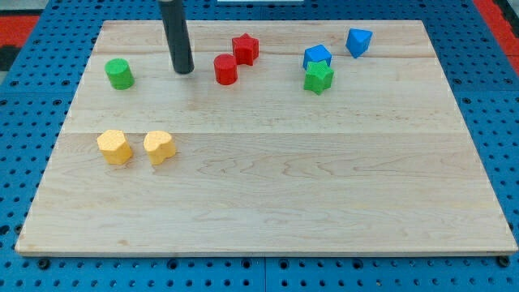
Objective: Push red circle above green star
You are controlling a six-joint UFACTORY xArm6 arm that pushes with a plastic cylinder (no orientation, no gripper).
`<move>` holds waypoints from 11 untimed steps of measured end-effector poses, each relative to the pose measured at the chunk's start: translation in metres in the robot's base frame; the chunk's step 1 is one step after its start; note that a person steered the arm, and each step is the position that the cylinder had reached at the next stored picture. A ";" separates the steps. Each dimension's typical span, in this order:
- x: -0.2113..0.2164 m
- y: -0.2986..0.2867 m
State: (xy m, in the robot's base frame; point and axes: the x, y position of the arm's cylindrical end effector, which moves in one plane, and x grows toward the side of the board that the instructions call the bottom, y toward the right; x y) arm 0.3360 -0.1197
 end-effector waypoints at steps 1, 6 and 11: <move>0.028 0.007; 0.018 0.046; 0.029 0.235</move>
